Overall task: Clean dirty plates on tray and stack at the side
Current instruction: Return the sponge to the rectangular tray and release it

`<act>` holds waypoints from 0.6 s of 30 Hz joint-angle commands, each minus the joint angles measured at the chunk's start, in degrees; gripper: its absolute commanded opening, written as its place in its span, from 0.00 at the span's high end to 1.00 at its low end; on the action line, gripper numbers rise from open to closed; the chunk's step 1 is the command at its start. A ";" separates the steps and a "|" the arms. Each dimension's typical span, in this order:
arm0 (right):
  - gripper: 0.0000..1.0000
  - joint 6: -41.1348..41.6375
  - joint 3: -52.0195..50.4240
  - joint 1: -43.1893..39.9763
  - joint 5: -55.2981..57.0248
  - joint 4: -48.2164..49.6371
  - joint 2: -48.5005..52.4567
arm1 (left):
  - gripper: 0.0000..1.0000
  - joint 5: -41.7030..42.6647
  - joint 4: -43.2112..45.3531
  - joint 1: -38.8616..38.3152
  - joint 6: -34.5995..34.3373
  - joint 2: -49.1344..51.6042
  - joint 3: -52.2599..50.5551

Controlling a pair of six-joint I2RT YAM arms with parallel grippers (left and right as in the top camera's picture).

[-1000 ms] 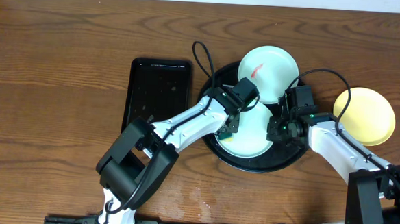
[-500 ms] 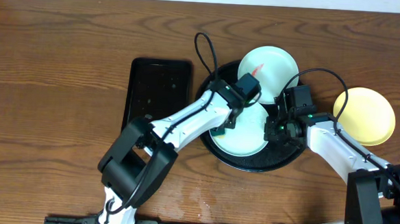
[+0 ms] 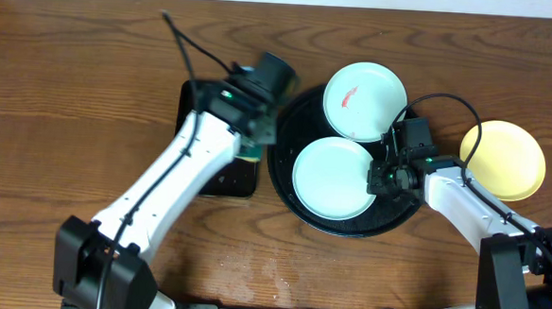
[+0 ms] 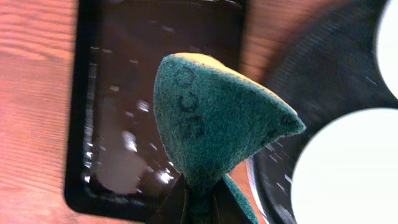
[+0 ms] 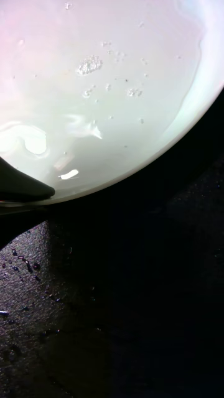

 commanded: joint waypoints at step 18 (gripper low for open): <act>0.99 -6.51 -0.48 -0.81 2.80 0.15 -0.50 | 0.40 14.05 4.24 12.63 4.00 -6.75 -9.64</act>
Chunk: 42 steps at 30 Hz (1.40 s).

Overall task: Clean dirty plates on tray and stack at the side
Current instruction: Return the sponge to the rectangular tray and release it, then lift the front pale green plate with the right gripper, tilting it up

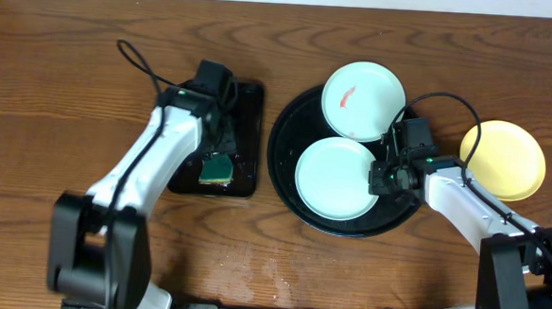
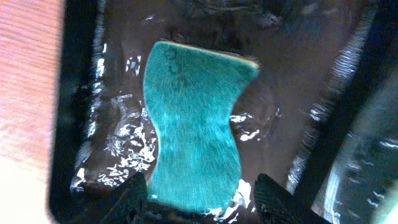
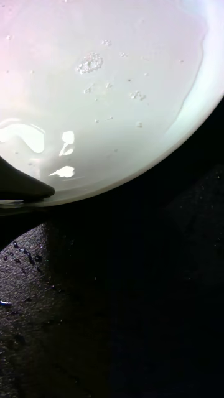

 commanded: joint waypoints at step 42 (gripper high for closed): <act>0.99 -19.74 8.00 15.78 29.42 12.63 -18.53 | 0.18 1.99 -9.86 0.13 0.74 -31.41 2.27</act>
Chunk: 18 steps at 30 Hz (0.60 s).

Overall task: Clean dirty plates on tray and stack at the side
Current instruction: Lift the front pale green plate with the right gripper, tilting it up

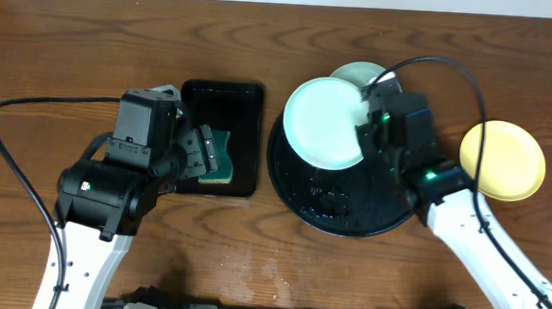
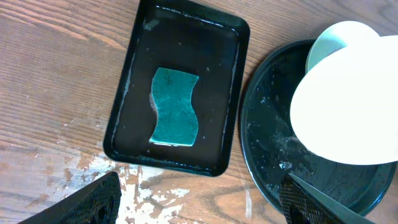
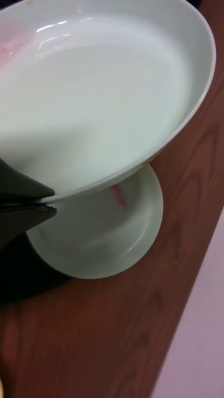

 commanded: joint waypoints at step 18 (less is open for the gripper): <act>0.99 -9.60 1.20 25.97 52.43 -3.87 -5.92 | 0.18 -0.11 -0.13 0.13 0.37 0.07 1.07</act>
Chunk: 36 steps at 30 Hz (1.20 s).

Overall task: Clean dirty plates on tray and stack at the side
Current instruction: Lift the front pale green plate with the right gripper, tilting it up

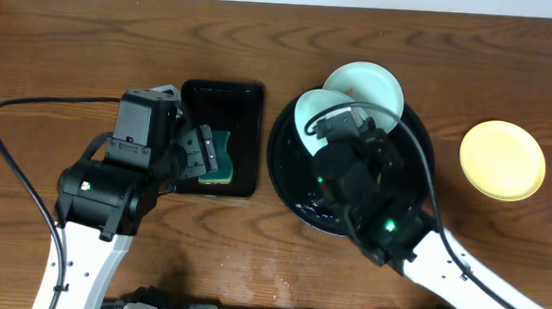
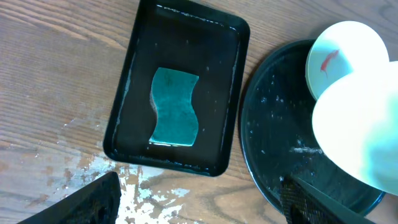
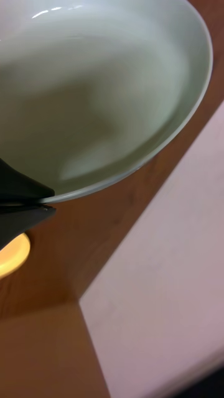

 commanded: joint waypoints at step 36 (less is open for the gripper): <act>0.99 -5.01 1.18 7.52 15.17 -0.50 -0.52 | 0.18 -0.11 -0.13 0.13 0.37 0.07 1.07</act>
